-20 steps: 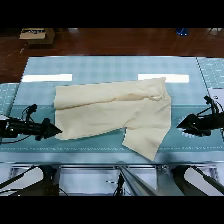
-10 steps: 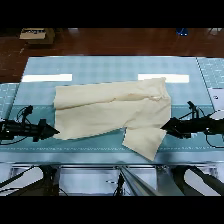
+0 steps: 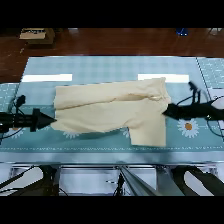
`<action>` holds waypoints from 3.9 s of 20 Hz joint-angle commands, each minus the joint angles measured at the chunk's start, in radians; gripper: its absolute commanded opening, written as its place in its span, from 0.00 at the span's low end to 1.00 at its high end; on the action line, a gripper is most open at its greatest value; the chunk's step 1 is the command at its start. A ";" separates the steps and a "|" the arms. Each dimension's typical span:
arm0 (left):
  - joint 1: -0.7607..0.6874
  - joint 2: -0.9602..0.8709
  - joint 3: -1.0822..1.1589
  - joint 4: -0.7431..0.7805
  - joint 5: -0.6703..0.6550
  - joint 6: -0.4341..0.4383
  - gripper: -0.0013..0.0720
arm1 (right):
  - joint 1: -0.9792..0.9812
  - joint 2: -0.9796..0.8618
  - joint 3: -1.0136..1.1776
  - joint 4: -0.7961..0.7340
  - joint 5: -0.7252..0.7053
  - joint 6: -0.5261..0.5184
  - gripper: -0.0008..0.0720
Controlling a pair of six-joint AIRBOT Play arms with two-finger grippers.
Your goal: Fold the shirts.
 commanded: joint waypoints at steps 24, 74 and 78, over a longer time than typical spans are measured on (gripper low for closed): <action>-0.198 -0.328 0.422 -0.343 0.431 0.044 0.74 | 0.053 -0.491 0.479 0.029 -0.405 -0.006 0.64; -1.279 -0.390 0.461 -0.617 0.458 -0.003 0.04 | -0.016 0.346 0.546 -0.088 0.528 0.164 0.06; -1.410 -0.463 0.462 -0.727 0.463 -0.001 0.04 | -0.016 0.364 0.546 -0.103 0.529 0.186 0.06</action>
